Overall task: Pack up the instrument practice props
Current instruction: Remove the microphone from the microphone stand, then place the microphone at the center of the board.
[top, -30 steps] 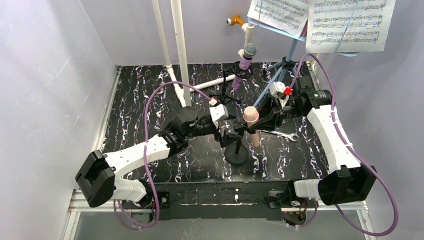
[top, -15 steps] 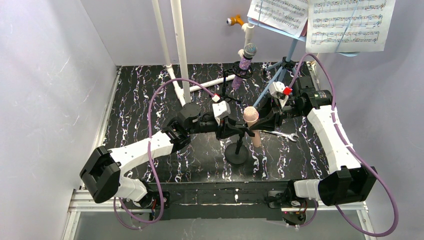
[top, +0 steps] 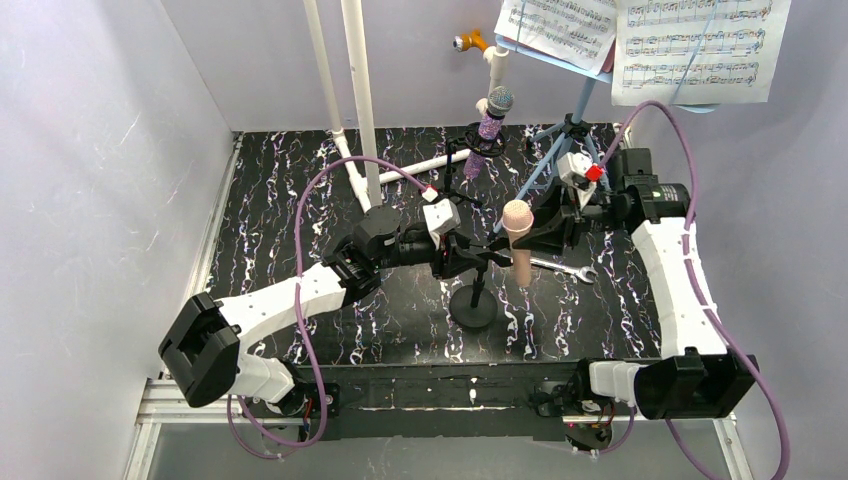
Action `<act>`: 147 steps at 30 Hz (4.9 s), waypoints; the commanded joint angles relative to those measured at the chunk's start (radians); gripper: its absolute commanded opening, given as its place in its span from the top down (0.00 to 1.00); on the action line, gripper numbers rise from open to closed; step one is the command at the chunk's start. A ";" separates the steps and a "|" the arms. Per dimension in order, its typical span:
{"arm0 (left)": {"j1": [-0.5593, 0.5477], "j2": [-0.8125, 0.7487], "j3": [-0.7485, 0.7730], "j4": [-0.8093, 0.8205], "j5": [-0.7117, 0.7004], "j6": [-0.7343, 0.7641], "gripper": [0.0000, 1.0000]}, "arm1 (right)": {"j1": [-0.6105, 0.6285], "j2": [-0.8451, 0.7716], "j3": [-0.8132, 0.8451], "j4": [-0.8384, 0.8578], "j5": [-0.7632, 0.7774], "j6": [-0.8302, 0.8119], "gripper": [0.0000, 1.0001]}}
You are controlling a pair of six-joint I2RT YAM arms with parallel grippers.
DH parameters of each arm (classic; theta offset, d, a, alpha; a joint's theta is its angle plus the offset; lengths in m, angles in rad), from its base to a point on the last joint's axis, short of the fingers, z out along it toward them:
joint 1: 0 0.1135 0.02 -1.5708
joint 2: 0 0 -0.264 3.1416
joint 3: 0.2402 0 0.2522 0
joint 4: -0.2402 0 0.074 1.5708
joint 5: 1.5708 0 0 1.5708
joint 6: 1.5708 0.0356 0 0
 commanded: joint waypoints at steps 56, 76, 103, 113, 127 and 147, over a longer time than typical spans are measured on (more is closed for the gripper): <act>-0.144 -0.087 0.279 -0.100 -0.283 -0.562 0.02 | -0.239 -0.213 -0.013 0.726 -0.041 1.205 0.92; -0.246 0.163 0.463 -0.099 -0.376 -0.561 0.21 | -0.241 -0.218 -0.039 0.915 0.019 1.449 0.94; -0.255 -0.004 0.348 -0.072 -0.409 -0.484 1.00 | -0.241 -0.244 -0.003 0.693 -0.098 1.195 0.02; -0.253 -0.170 0.261 -0.177 -0.493 -0.366 1.00 | -0.247 -0.249 0.023 0.583 -0.099 1.072 0.02; -0.254 -0.416 0.213 -0.630 -0.646 -0.193 1.00 | -0.259 -0.276 -0.183 0.572 0.089 0.904 0.02; -0.239 -0.683 -0.157 -0.713 -1.101 -0.140 1.00 | -0.259 -0.263 -0.497 0.570 0.328 0.585 0.02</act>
